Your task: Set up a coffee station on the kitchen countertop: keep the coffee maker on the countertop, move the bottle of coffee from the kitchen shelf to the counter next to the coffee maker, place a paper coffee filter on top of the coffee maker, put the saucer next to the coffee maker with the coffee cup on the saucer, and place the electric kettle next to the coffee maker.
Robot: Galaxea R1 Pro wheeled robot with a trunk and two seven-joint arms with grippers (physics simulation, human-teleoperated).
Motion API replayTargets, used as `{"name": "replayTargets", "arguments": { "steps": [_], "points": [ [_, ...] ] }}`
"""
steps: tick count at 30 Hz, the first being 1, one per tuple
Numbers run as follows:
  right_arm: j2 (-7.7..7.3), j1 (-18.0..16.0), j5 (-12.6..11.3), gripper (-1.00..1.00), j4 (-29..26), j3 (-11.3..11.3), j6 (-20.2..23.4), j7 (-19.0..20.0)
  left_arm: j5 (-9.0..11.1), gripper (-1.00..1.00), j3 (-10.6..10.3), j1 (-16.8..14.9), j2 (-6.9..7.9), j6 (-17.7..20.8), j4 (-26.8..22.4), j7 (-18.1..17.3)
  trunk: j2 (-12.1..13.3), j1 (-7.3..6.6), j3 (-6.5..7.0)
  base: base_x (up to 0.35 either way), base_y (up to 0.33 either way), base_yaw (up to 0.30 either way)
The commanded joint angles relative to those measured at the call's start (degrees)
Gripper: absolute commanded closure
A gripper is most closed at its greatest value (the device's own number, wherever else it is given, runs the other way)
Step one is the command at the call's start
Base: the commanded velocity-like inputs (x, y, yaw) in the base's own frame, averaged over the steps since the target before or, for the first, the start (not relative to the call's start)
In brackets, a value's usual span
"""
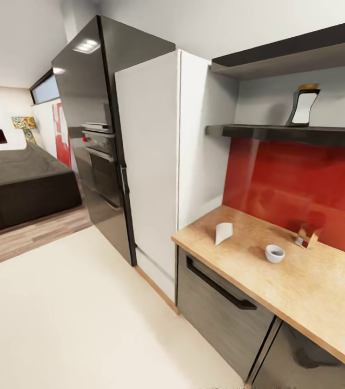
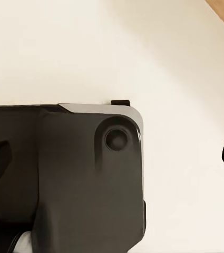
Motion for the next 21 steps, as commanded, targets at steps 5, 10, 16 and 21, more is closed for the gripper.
{"name": "replayTargets", "arguments": {
  "steps": [5, 10, 16, 21],
  "points": [
    [0.03, 0.0, 0.2, -1.00, -0.1, -0.3, -0.1, 0.0, -0.4, -1.00, 0.4, 0.0, -0.04, -0.3, -0.1, 0.0, -0.1, 0.03, -0.11, 0.025, 0.244, -0.265],
    [0.03, 0.0, 0.2, -1.00, -0.1, -0.2, -0.1, 0.0, -0.4, -1.00, 0.4, 0.0, -0.12, -0.3, -0.2, 0.0, -0.1, 0.03, -0.11, 0.115, 0.295, -0.265],
    [0.03, 0.0, 0.2, -1.00, 0.0, -0.2, -0.1, 0.0, -0.4, -1.00, 0.4, 0.0, -0.09, -0.3, -0.3, 0.0, -0.1, 0.03, -0.11, 0.191, 0.279, -0.265],
    [0.03, 0.0, 0.3, -1.00, 0.0, -0.2, -0.1, 0.0, -0.4, -1.00, 0.4, 0.0, -0.17, -0.4, -0.4, 0.0, -0.1, 0.03, -0.11, 0.258, 0.248, -0.265]
  ]
}}
